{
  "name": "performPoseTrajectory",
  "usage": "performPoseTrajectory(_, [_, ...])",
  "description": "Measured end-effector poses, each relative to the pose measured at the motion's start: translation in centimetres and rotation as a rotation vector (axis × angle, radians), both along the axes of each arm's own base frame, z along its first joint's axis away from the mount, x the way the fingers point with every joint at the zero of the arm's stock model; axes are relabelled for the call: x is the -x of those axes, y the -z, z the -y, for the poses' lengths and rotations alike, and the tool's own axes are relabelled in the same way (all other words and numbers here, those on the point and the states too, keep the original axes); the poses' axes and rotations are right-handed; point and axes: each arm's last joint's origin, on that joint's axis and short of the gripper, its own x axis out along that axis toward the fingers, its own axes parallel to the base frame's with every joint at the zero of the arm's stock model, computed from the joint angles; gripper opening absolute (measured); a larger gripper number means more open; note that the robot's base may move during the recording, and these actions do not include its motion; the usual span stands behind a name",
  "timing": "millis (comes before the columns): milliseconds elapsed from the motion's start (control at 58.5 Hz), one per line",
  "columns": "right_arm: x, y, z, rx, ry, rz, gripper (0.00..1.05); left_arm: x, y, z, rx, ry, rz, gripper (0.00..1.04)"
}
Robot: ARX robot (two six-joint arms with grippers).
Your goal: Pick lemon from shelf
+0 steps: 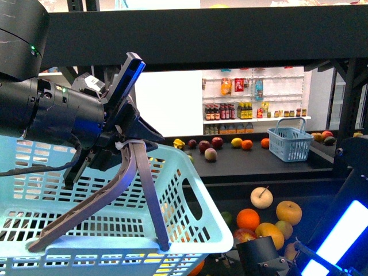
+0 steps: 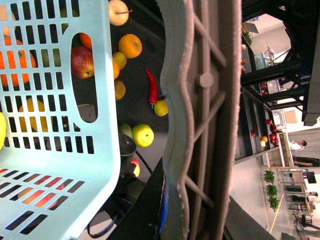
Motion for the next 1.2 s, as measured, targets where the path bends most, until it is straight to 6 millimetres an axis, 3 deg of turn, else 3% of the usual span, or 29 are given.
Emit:
performPoseTrajectory(427, [-4.9,2.5,-2.2,0.012,0.002,-0.011,1.02,0.0,0.0,0.0,0.000,0.000,0.000,0.13])
performPoseTrajectory(598, [-5.4,2.2,-2.4,-0.001,0.003,0.010,0.67,0.0,0.0,0.0,0.000,0.001,0.000,0.13])
performPoseTrajectory(769, [-3.9,1.1,-0.7,-0.004,0.036,-0.018,0.60,0.0,0.0,0.0,0.000,0.000,0.000,0.13])
performPoseTrajectory(906, [-2.7,-1.2,1.2,-0.018,0.073,-0.006,0.59,0.0,0.0,0.0,0.000,0.000,0.000,0.13])
performPoseTrajectory(1043, [-1.1,-7.8,5.9,-0.040,0.178,0.100,0.59,0.0,0.0,0.0,0.000,0.001,0.000,0.13])
performPoseTrajectory(1197, [0.2,-13.8,9.3,-0.082,0.263,0.224,0.59,0.0,0.0,0.0,0.000,0.000,0.000,0.13])
